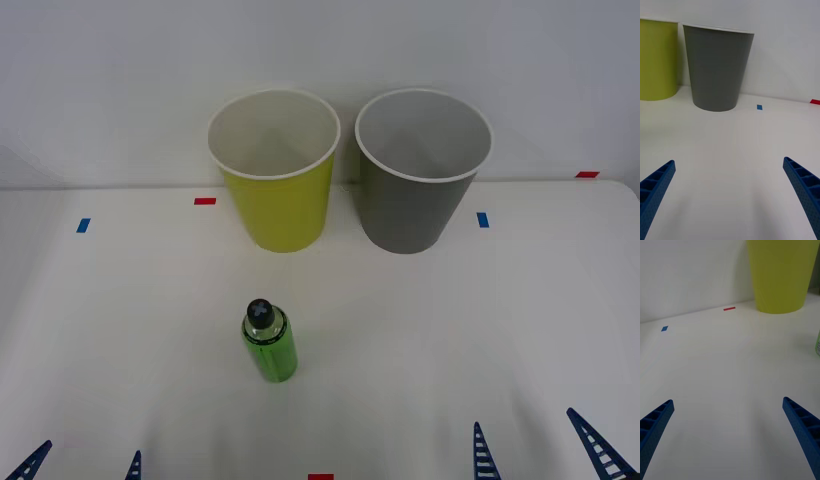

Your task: Put cans in the gray bin and PET bottles in the light green bin.

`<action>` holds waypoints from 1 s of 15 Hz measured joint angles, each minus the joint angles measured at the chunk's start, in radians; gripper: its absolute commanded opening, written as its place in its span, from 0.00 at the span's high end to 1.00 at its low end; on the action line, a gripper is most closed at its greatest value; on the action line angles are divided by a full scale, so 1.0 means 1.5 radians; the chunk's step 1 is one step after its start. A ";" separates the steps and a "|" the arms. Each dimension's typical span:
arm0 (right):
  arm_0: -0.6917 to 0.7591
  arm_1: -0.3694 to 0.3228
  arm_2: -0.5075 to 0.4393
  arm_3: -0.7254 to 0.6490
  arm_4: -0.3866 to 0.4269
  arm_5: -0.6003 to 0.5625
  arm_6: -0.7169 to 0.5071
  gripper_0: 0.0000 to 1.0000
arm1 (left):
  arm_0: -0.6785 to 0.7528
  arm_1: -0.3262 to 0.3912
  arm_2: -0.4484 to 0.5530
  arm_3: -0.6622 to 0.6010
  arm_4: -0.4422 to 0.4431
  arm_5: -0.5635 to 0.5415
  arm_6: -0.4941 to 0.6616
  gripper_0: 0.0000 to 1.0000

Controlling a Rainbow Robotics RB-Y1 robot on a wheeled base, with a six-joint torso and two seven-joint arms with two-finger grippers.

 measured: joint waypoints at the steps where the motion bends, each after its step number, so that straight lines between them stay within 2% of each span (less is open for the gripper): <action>1: 0.000 0.000 0.000 0.000 0.000 0.000 0.000 0.00 | 0.000 0.000 0.000 0.000 0.000 0.000 0.000 0.00; 4: 0.000 0.000 0.000 0.000 0.000 0.000 0.000 0.00 | -0.011 0.005 -0.005 0.026 -0.005 0.001 -0.002 0.00; 5: 0.000 0.000 0.000 0.000 0.000 0.000 0.000 0.00 | -0.014 0.021 -0.003 0.031 -0.009 -0.016 -0.003 0.00; 8: 0.000 0.000 0.000 0.000 0.000 0.000 0.000 0.00 | -0.042 0.137 -0.013 0.035 -0.014 -0.072 -0.004 0.00; 11: 0.000 0.000 0.000 0.000 0.000 0.000 0.000 0.00 | -0.131 0.232 -0.068 0.039 0.005 -0.084 -0.006 0.00; 13: 0.000 0.000 0.000 0.000 0.000 0.000 0.000 0.00 | -0.186 0.270 -0.098 0.052 0.010 -0.085 -0.007 0.00; 15: 0.000 0.000 0.000 0.000 0.000 0.000 0.000 0.00 | -0.238 0.279 -0.123 0.073 0.005 -0.085 -0.008 0.00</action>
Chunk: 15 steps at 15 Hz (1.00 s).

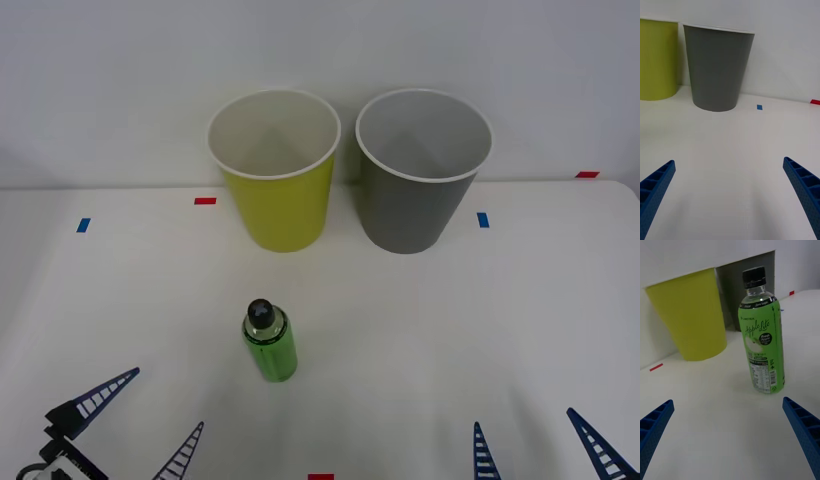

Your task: Put cans in the gray bin and PET bottles in the light green bin.

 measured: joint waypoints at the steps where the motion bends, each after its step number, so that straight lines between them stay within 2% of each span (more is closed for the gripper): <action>1: 0.000 0.000 0.000 0.000 0.000 0.000 0.000 0.00 | -0.022 0.002 -0.015 0.008 -0.003 0.000 0.000 0.00; 5: 0.000 0.000 0.000 0.000 0.000 0.000 0.000 0.00 | -0.120 0.013 -0.104 0.042 0.009 0.000 -0.002 0.00; 7: 0.000 0.000 0.000 0.000 0.000 0.000 0.000 0.00 | -0.161 0.012 -0.139 0.044 0.040 0.003 -0.004 0.00; 10: 0.000 0.000 0.000 0.000 0.000 0.000 0.000 0.00 | -0.196 0.005 -0.150 0.044 0.062 0.035 -0.010 0.00; 15: 0.000 0.000 0.000 0.000 0.000 0.000 0.000 0.00 | -0.231 -0.058 -0.151 0.044 0.050 0.100 -0.023 0.00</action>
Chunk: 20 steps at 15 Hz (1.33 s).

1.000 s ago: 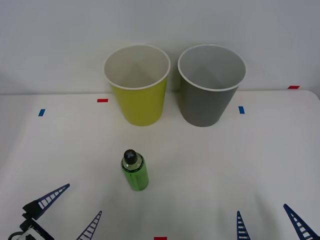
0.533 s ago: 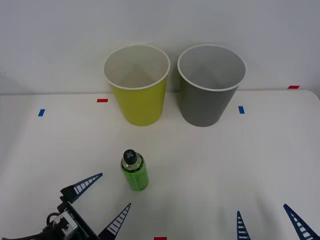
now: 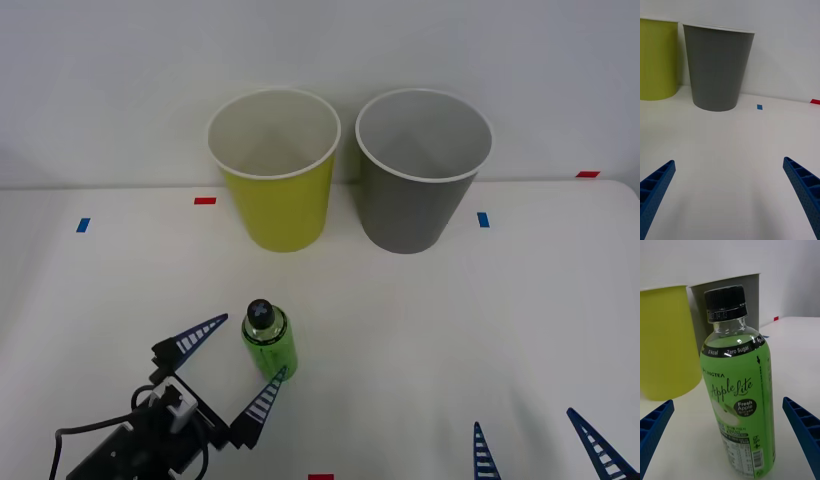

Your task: Put cans in the gray bin and PET bottles in the light green bin.

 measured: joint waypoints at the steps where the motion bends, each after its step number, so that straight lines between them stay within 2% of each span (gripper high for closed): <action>1: 0.000 0.000 0.000 0.000 0.000 0.000 0.000 0.00 | -0.006 -0.015 0.000 0.000 -0.003 0.012 -0.003 0.00; 6: 0.000 0.000 0.000 0.000 0.000 0.000 0.000 0.00 | -0.032 -0.050 -0.001 0.000 0.004 0.036 -0.006 0.00; 12: 0.000 0.000 0.000 0.000 0.000 0.000 0.000 0.00 | -0.037 -0.066 -0.023 0.000 0.035 0.039 -0.005 0.00; 17: 0.000 0.000 0.000 0.000 0.000 0.000 0.000 0.00 | -0.049 -0.075 -0.024 0.000 0.038 0.052 -0.005 0.00; 18: 0.000 0.000 0.000 0.000 0.000 0.000 0.000 0.00 | -0.052 -0.081 -0.024 0.000 0.037 0.058 -0.005 0.04; 19: 0.000 0.000 0.000 0.000 0.000 0.000 0.000 0.00 | -0.054 -0.087 -0.024 0.000 0.035 0.064 -0.006 0.34; 20: 0.000 0.000 0.000 0.000 0.000 0.000 0.000 0.00 | -0.055 -0.091 -0.025 0.000 0.033 0.067 -0.006 1.00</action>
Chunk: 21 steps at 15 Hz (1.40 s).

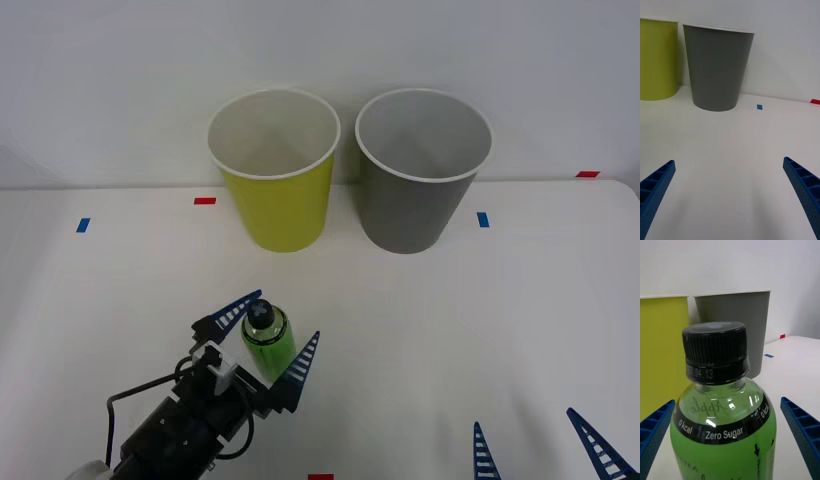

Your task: Put cans in the gray bin and PET bottles in the light green bin.

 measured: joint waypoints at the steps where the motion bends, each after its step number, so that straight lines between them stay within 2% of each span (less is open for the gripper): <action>1: 0.000 0.000 0.000 0.000 0.000 0.000 0.000 0.00 | 0.000 -0.003 -0.002 0.000 -0.002 0.002 0.000 1.00; 6: 0.000 0.000 0.000 0.000 0.000 0.000 0.000 0.00 | 0.000 0.001 -0.004 0.000 -0.020 0.005 -0.003 1.00; 9: 0.000 0.000 0.000 0.000 0.000 0.000 0.000 0.00 | 0.006 0.006 0.000 -0.027 -0.027 0.055 -0.006 1.00; 11: 0.000 0.000 0.000 0.000 0.000 0.000 0.000 0.00 | 0.028 0.017 0.013 -0.113 -0.032 0.156 -0.007 1.00; 14: 0.000 0.000 0.000 0.000 0.000 0.000 0.000 0.00 | 0.080 0.033 0.035 -0.317 -0.038 0.360 -0.007 1.00; 17: 0.000 0.000 0.000 0.000 0.000 0.000 0.000 0.00 | 0.109 0.041 0.073 -0.435 -0.032 0.494 -0.006 1.00; 19: 0.000 0.000 0.000 0.000 0.000 0.000 0.000 0.00 | 0.109 0.043 0.104 -0.488 -0.002 0.566 -0.007 1.00; 21: 0.000 0.000 0.000 0.000 0.000 0.000 0.000 0.00 | 0.103 0.045 0.141 -0.534 0.058 0.638 -0.010 1.00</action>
